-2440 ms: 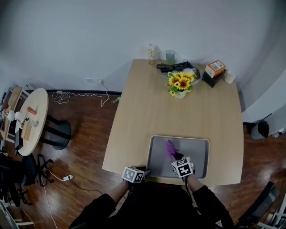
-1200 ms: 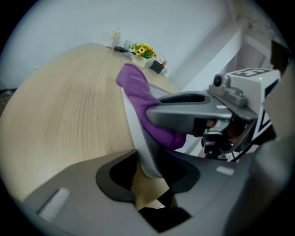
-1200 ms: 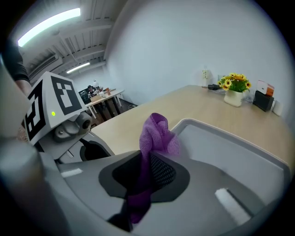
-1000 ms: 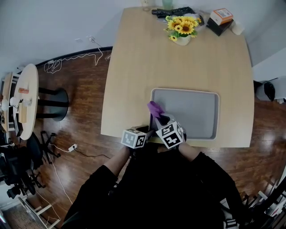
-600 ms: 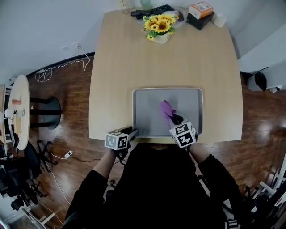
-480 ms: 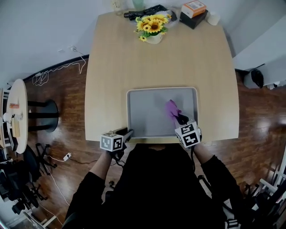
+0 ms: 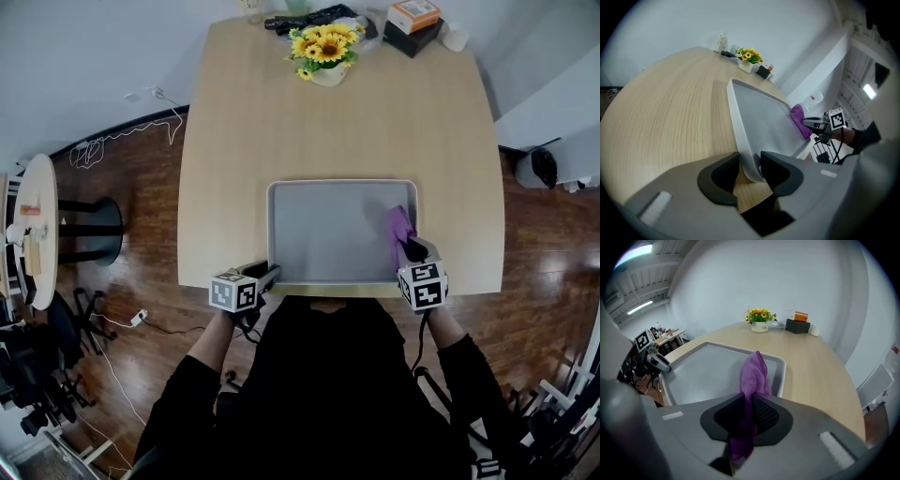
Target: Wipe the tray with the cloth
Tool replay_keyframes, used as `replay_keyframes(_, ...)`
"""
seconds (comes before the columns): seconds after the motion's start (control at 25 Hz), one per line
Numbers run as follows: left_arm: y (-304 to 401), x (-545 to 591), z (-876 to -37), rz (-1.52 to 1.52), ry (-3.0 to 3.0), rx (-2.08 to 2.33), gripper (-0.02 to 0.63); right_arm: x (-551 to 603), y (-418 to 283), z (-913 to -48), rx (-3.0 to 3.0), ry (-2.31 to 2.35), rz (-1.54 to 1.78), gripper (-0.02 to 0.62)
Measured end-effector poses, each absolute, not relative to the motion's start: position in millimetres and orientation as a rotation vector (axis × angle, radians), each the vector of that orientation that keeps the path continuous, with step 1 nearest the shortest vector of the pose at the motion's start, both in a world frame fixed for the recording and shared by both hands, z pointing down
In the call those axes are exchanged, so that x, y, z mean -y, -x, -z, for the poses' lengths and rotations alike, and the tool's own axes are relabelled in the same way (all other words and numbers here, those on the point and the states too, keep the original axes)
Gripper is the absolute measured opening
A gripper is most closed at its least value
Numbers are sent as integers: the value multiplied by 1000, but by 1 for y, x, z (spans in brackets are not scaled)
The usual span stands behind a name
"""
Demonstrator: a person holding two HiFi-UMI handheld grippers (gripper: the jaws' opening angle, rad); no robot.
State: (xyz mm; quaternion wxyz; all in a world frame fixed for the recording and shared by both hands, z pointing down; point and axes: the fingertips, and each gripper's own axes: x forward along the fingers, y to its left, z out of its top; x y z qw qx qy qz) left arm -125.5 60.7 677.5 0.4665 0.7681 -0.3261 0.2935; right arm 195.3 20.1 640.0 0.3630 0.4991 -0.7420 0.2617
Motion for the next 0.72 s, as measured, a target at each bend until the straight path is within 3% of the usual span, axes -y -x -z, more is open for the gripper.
replay_keyframes(0.72, 133, -71, -662, -710, -2031, 653, 127, -20, 133, -641, 2218, -835, -641, 49)
